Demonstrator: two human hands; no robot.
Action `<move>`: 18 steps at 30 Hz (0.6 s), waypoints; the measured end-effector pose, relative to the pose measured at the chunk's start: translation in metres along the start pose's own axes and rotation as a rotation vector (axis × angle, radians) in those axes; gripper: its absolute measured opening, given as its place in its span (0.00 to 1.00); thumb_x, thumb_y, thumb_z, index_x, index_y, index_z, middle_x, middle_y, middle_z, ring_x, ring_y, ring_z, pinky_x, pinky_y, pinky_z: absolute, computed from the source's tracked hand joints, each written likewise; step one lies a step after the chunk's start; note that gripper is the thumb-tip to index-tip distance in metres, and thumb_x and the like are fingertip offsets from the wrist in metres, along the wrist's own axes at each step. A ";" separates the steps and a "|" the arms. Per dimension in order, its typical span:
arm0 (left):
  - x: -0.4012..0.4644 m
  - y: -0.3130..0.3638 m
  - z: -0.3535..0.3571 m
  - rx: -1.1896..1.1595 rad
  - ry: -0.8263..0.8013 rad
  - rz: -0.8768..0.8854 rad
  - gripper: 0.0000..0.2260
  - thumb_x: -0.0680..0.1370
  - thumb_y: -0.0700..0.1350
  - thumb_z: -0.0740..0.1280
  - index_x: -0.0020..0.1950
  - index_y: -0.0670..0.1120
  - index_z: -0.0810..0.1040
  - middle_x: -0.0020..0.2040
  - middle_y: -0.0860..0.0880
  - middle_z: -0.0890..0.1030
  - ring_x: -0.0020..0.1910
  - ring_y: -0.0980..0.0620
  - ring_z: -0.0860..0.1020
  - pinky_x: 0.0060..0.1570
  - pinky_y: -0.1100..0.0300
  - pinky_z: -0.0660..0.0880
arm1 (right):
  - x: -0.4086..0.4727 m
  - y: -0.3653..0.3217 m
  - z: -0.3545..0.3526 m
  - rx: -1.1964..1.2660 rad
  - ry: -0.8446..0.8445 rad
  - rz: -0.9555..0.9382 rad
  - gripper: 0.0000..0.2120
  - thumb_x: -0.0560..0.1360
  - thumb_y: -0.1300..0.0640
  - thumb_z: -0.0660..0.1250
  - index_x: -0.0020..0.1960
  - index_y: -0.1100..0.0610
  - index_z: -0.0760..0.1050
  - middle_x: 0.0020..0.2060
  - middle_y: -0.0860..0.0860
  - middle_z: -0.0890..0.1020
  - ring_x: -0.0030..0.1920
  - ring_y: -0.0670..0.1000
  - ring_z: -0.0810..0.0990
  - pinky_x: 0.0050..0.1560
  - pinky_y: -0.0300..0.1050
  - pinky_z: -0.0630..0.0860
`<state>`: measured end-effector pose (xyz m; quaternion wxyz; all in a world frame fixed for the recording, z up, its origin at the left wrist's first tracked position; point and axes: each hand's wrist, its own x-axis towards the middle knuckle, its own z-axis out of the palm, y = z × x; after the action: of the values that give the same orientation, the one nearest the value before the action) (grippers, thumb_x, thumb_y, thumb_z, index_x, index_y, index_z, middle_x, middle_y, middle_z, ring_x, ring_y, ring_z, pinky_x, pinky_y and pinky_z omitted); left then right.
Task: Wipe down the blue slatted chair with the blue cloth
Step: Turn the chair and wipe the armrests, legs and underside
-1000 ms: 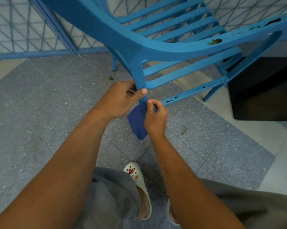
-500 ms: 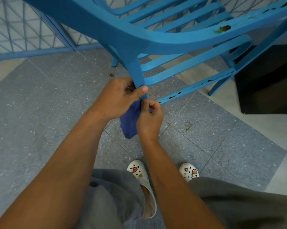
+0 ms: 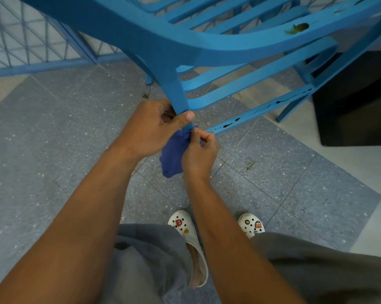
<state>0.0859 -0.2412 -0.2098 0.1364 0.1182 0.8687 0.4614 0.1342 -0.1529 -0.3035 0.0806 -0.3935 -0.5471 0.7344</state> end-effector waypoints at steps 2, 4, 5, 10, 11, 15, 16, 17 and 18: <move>0.000 0.002 0.001 -0.017 0.001 -0.003 0.06 0.80 0.45 0.70 0.56 0.46 0.82 0.45 0.61 0.82 0.44 0.72 0.80 0.45 0.75 0.73 | 0.004 0.006 0.000 0.002 0.009 0.073 0.08 0.83 0.59 0.64 0.44 0.54 0.74 0.47 0.50 0.81 0.52 0.47 0.81 0.49 0.29 0.77; 0.000 0.003 0.002 -0.017 -0.001 -0.001 0.06 0.80 0.45 0.70 0.56 0.47 0.82 0.46 0.62 0.82 0.44 0.73 0.80 0.46 0.76 0.73 | 0.007 0.009 0.001 -0.002 0.015 0.119 0.08 0.83 0.59 0.63 0.44 0.54 0.74 0.50 0.52 0.81 0.57 0.51 0.81 0.50 0.31 0.77; 0.000 0.003 0.001 -0.019 -0.003 0.001 0.06 0.80 0.45 0.70 0.56 0.47 0.81 0.46 0.62 0.82 0.44 0.73 0.80 0.46 0.76 0.72 | 0.007 0.008 0.001 0.001 0.013 0.123 0.08 0.83 0.59 0.63 0.45 0.54 0.74 0.50 0.52 0.81 0.57 0.51 0.81 0.49 0.30 0.77; -0.001 0.002 0.000 -0.022 -0.002 -0.001 0.04 0.80 0.44 0.70 0.53 0.46 0.82 0.44 0.58 0.83 0.43 0.70 0.81 0.44 0.74 0.73 | -0.005 0.006 0.006 -0.032 -0.026 0.038 0.06 0.82 0.58 0.64 0.47 0.58 0.76 0.41 0.47 0.79 0.38 0.33 0.77 0.44 0.25 0.73; -0.001 0.001 0.000 -0.023 -0.004 0.000 0.04 0.80 0.44 0.70 0.53 0.46 0.82 0.44 0.58 0.83 0.43 0.70 0.81 0.44 0.74 0.73 | -0.008 0.008 0.007 -0.029 -0.035 0.028 0.07 0.82 0.58 0.64 0.46 0.58 0.75 0.40 0.47 0.78 0.37 0.33 0.76 0.43 0.26 0.73; 0.000 0.000 0.001 -0.035 -0.002 0.003 0.05 0.79 0.47 0.70 0.54 0.48 0.82 0.47 0.57 0.84 0.47 0.67 0.82 0.49 0.70 0.76 | -0.001 0.029 0.010 -0.020 -0.045 0.148 0.07 0.83 0.58 0.62 0.47 0.57 0.74 0.45 0.49 0.79 0.45 0.41 0.79 0.44 0.29 0.76; 0.001 -0.002 0.001 -0.044 0.004 0.004 0.05 0.79 0.47 0.71 0.54 0.49 0.82 0.47 0.56 0.85 0.48 0.65 0.83 0.50 0.69 0.77 | 0.003 0.038 0.009 -0.024 -0.039 0.201 0.06 0.83 0.58 0.62 0.47 0.57 0.74 0.46 0.50 0.80 0.48 0.46 0.80 0.44 0.30 0.76; 0.001 -0.004 0.002 -0.057 0.014 0.000 0.05 0.78 0.47 0.72 0.53 0.50 0.82 0.47 0.55 0.85 0.48 0.63 0.83 0.51 0.67 0.78 | 0.005 0.043 0.008 -0.024 -0.032 0.252 0.06 0.83 0.58 0.62 0.49 0.57 0.74 0.48 0.51 0.80 0.50 0.49 0.80 0.44 0.32 0.75; 0.001 -0.006 0.003 -0.069 0.025 -0.009 0.04 0.78 0.47 0.73 0.52 0.53 0.82 0.47 0.55 0.85 0.48 0.60 0.84 0.51 0.66 0.79 | 0.008 0.049 0.005 -0.037 -0.009 0.310 0.06 0.83 0.58 0.63 0.52 0.59 0.76 0.50 0.53 0.81 0.53 0.51 0.80 0.46 0.34 0.74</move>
<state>0.0850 -0.2423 -0.2168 0.1316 0.1039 0.8543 0.4921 0.1411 -0.1710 -0.3500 -0.0436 -0.4714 -0.4933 0.7298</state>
